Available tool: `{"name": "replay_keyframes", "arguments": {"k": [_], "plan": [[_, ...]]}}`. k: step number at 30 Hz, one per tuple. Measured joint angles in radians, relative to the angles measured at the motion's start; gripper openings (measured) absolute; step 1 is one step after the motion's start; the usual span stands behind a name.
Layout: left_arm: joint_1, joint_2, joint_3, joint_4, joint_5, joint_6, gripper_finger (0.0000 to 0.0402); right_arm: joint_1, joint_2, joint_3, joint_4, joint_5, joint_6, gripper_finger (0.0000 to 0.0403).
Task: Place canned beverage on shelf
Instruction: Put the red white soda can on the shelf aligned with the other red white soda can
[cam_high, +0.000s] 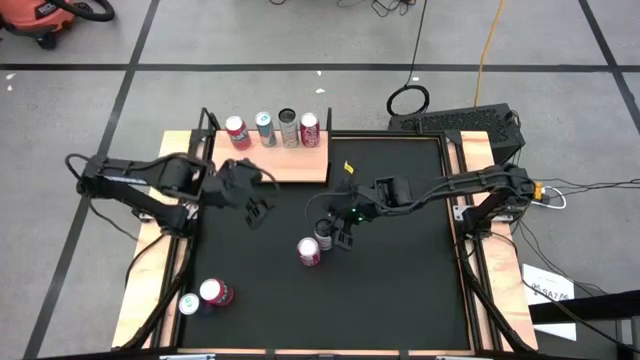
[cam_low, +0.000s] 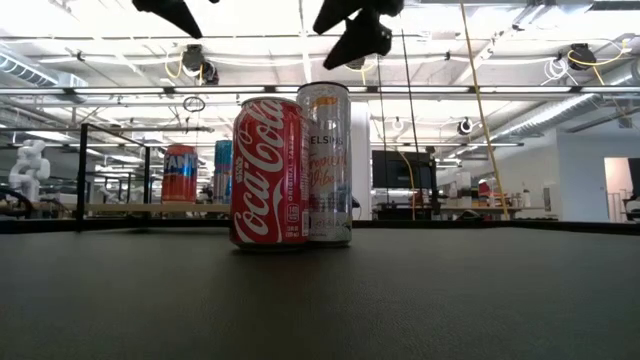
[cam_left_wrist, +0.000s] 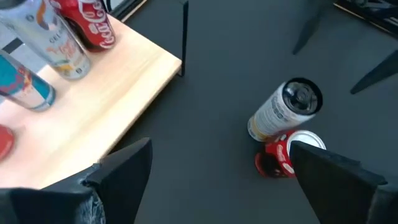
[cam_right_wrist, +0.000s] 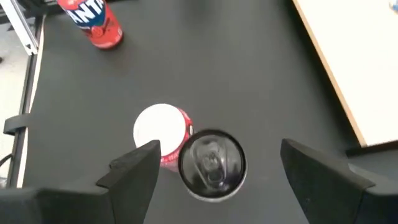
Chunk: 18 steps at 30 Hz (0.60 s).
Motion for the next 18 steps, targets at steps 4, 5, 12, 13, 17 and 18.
{"name": "replay_keyframes", "arguments": {"k": [4,5,12,13,17,18], "plan": [[-0.094,0.0,-0.053,0.044,-0.045,-0.077,0.0373,0.005,0.036,0.0,0.085,0.0,-0.053,0.0318],[-0.115,0.0,-0.067,0.073,-0.051,-0.091,0.0373,0.006,0.046,0.0,0.125,-0.002,-0.067,0.0318],[-0.214,0.023,-0.209,0.44,-0.076,-0.064,0.0373,0.013,0.063,0.0,0.154,0.078,-0.046,0.0318],[-0.219,0.036,-0.23,0.475,-0.078,-0.062,0.0373,0.015,0.055,-0.001,0.129,0.109,-0.034,0.0318],[-0.223,0.107,-0.274,0.545,-0.075,-0.06,0.0373,0.031,-0.002,-0.001,0.039,0.205,0.002,0.0318],[-0.223,0.128,-0.277,0.549,-0.074,-0.06,0.0373,0.035,-0.019,-0.001,0.024,0.21,0.006,0.0318]]}}
